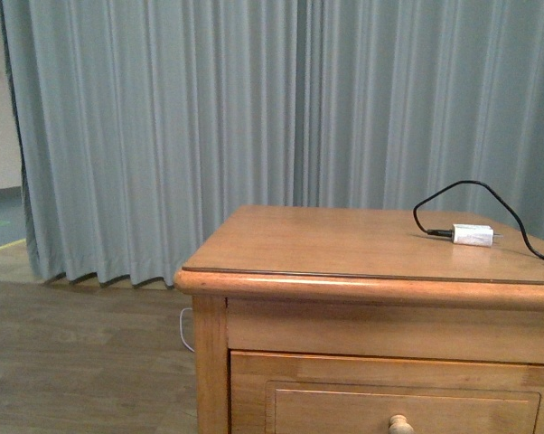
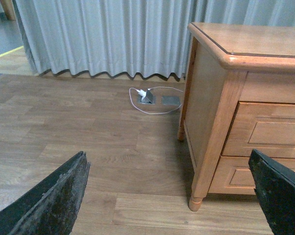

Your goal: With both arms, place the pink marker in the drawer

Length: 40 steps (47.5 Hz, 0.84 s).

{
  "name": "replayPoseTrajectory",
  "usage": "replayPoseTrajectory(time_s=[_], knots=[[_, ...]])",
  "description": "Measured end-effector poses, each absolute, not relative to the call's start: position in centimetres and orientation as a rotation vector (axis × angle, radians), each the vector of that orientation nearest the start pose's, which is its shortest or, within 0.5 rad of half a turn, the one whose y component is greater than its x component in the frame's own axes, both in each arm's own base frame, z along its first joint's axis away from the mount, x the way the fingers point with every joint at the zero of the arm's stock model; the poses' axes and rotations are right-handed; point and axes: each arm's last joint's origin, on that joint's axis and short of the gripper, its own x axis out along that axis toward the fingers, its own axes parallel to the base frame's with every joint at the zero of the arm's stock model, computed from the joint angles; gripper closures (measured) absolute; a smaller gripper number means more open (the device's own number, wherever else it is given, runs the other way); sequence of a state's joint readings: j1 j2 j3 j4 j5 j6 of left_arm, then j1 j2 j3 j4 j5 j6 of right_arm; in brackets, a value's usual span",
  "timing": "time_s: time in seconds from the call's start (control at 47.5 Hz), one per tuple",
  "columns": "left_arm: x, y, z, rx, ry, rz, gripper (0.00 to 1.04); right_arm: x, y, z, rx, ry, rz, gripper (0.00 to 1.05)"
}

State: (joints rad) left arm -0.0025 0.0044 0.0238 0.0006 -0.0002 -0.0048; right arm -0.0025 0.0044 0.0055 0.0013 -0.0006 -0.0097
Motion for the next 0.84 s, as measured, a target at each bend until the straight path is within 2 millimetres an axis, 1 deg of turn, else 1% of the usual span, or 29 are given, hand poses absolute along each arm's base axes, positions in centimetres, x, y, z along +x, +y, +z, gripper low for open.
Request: replayPoseTrajectory(time_s=[0.042,0.126,0.232,0.316,0.568,0.589,0.653,0.842], knots=[[9.65,-0.02,17.13,-0.005,-0.02,-0.002,0.06,9.76,-0.02,16.52,-0.01,-0.002,-0.002,1.02],[9.65,-0.02,17.13,-0.005,-0.02,-0.002,0.06,9.76,-0.02,16.51,-0.01,-0.002,-0.001,0.89],[9.65,-0.02,17.13,-0.005,-0.02,-0.002,0.06,9.76,-0.02,16.51,-0.01,-0.002,-0.001,0.71],[9.65,-0.02,17.13,-0.005,-0.02,-0.002,0.06,9.76,-0.02,16.51,-0.01,-0.002,-0.001,0.5],[9.65,-0.02,17.13,-0.005,-0.02,-0.002,0.06,9.76,-0.02,16.51,-0.01,-0.002,-0.001,0.08],[9.65,-0.02,17.13,-0.005,-0.02,-0.002,0.06,9.76,-0.02,16.51,-0.007,-0.002,-0.001,0.06],[9.65,-0.02,17.13,-0.005,-0.02,-0.002,0.06,9.76,-0.02,16.51,-0.007,-0.002,-0.001,0.09],[9.65,-0.02,17.13,-0.005,-0.02,-0.002,0.06,9.76,-0.02,16.51,-0.006,-0.002,-0.001,0.08]])
